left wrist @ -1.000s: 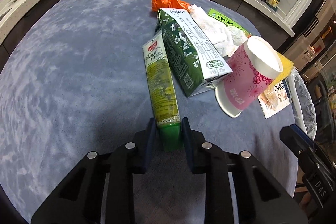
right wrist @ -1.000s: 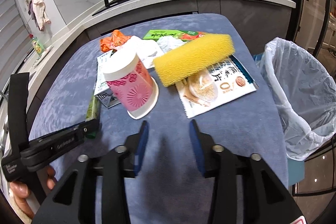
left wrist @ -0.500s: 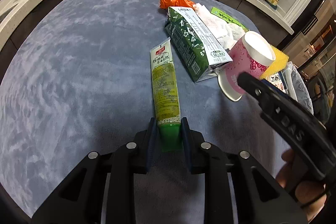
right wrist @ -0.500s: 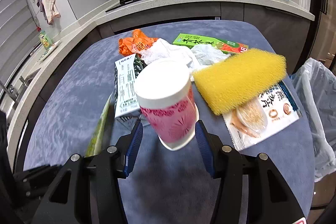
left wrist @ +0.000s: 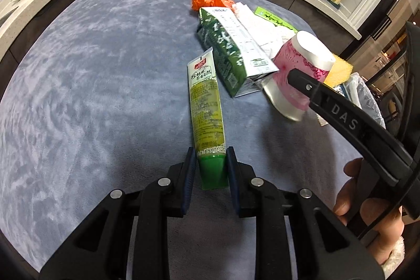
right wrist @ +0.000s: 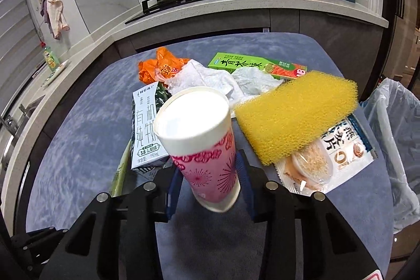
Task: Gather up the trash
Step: 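Carry the tube and cup over the bin and open both tools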
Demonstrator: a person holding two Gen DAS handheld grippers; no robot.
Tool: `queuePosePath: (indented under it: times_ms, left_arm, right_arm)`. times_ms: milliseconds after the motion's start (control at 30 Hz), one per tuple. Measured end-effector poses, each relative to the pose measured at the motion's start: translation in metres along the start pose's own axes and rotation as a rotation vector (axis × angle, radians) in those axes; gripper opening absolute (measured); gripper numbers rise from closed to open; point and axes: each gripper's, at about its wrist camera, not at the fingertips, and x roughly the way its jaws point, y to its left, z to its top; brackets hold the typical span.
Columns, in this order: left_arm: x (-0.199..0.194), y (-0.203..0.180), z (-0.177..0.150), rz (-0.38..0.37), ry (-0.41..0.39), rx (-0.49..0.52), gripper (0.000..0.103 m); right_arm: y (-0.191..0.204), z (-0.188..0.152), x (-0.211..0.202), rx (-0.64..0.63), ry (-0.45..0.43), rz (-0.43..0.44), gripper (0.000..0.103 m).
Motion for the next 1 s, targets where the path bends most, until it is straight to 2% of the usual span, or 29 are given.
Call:
queuePosePath:
  times_ms: [233, 467, 767, 1000]
  left_arm:
    - [-0.026, -0.011, -0.002, -0.007, -0.049, 0.011, 0.023]
    - [-0.064, -0.037, -0.002, -0.041, -0.123, 0.051, 0.023]
    - [-0.07, -0.114, 0.001, -0.144, -0.133, 0.185, 0.023]
    - [-0.055, -0.189, 0.005, -0.229, -0.12, 0.291, 0.023]
  right_arm:
    - [-0.007, -0.006, -0.04, 0.006, -0.036, 0.031, 0.037]
    - [-0.037, -0.016, -0.091, 0.05, -0.102, 0.005, 0.037]
    - [-0.138, -0.029, -0.147, 0.194, -0.178, -0.156, 0.037]
    - [-0.211, -0.036, -0.165, 0.274, -0.199, -0.261, 0.037]
